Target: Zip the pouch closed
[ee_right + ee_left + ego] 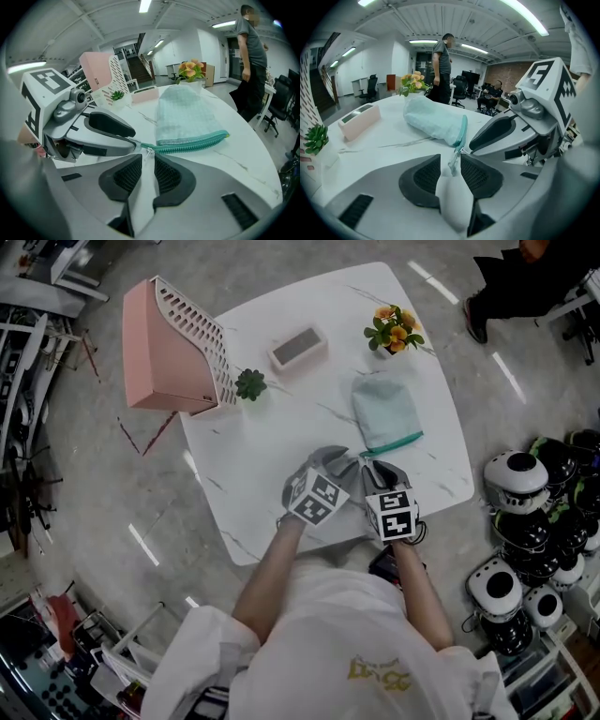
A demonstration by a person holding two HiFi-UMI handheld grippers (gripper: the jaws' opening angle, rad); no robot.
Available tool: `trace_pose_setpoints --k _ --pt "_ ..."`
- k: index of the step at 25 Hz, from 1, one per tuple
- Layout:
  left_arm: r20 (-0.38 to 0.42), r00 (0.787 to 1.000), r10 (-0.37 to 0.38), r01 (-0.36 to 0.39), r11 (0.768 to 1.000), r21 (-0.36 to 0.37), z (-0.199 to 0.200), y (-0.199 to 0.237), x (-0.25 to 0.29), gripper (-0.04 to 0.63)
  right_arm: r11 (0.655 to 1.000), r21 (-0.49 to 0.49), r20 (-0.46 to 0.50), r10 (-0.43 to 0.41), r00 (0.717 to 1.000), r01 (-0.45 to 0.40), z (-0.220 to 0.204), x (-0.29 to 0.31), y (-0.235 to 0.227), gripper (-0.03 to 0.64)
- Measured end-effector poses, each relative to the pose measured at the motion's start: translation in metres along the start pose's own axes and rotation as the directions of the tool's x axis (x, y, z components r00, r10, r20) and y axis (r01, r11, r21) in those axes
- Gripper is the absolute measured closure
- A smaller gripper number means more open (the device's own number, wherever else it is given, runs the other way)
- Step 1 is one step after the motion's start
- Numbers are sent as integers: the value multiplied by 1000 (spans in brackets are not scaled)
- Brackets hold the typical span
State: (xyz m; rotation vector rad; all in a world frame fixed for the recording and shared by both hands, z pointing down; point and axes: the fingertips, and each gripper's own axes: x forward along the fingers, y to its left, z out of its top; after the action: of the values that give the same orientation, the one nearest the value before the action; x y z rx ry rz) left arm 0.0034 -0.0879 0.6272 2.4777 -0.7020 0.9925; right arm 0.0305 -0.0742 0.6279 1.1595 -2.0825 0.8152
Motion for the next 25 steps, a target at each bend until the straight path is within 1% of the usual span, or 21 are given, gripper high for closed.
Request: trace_pose_setpoints --k 5,9,17,20,25 --pt "3 1000 -11 10 1000 28 3 -2 7 446 1000 -26 -3 -12 1000 12 0 4 -1 529" --pt "9 1000 -8 7 999 41 4 -2 11 448 998 -69 -13 -12 1000 11 -1 8 -1 535" --pt "-2 1000 -23 23 998 64 5 -5 19 462 995 -96 -6 -24 1000 24 0 9 -5 560" --pt "-3 1000 -23 24 997 77 7 -6 18 490 994 -111 -3 -22 1000 22 3 9 -4 563" --pt "-15 1000 -27 28 994 106 5 -11 20 542 986 -168 -9 -23 1000 21 2 10 -4 583"
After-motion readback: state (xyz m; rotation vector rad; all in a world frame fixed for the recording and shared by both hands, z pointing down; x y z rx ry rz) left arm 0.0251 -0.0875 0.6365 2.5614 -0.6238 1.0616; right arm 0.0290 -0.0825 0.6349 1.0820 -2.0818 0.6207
